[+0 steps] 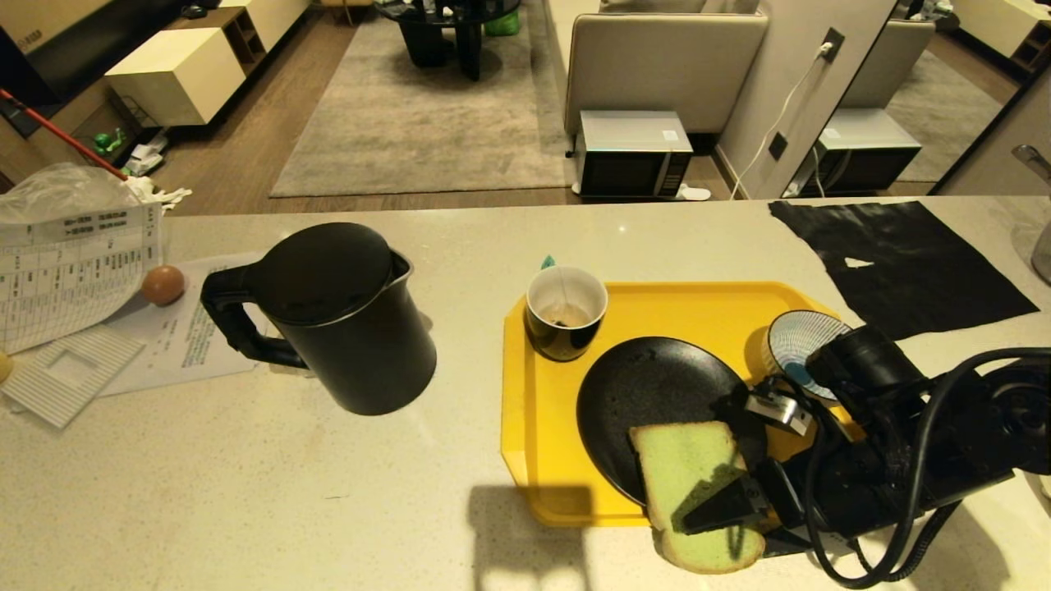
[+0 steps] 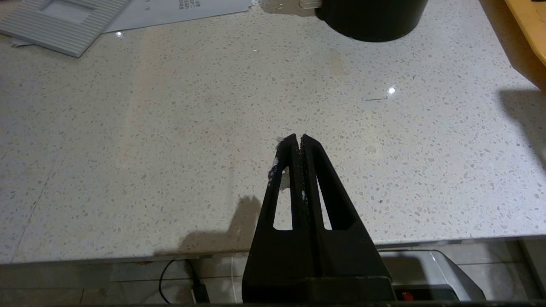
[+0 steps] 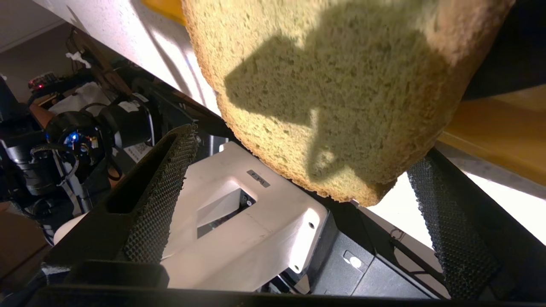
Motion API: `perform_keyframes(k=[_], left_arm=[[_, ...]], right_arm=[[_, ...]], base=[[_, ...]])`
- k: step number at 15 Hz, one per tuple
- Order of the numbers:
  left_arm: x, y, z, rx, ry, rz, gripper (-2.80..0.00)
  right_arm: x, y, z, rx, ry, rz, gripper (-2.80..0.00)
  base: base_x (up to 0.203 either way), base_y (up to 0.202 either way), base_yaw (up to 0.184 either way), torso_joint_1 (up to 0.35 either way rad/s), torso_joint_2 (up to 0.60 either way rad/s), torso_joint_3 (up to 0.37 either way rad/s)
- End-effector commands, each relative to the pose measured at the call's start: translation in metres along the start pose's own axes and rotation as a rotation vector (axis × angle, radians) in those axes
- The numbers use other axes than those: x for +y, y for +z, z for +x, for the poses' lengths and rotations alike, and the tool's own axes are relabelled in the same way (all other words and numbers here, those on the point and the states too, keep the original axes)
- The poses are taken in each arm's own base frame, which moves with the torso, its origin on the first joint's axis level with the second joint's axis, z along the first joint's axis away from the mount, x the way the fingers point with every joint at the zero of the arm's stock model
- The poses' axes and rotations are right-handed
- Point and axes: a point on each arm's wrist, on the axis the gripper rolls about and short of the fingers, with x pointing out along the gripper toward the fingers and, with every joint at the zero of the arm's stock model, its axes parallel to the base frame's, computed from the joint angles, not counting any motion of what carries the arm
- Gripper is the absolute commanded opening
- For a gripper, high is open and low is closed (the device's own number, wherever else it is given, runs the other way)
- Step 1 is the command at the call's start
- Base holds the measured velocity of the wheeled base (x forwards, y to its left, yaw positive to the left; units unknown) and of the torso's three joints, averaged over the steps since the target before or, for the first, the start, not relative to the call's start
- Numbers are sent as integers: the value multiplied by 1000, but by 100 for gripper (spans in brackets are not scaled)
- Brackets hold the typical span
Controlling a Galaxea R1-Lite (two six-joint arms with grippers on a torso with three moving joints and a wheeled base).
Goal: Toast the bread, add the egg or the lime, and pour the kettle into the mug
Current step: Pick up the bread slice
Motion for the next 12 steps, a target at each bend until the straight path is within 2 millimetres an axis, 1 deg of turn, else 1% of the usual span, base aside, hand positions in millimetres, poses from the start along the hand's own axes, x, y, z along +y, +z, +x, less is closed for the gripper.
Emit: perform_keyframes(k=[1,12], left_arm=[[0,0,0,0,0,0,-280],[0,0,0,0,1,0,-280]], right_arm=[[0,2,2,7,2,5,0],[-2,3,5,15,1,13,0]], base=[[0,0,0,0,0,0],[0,0,0,0,0,0]])
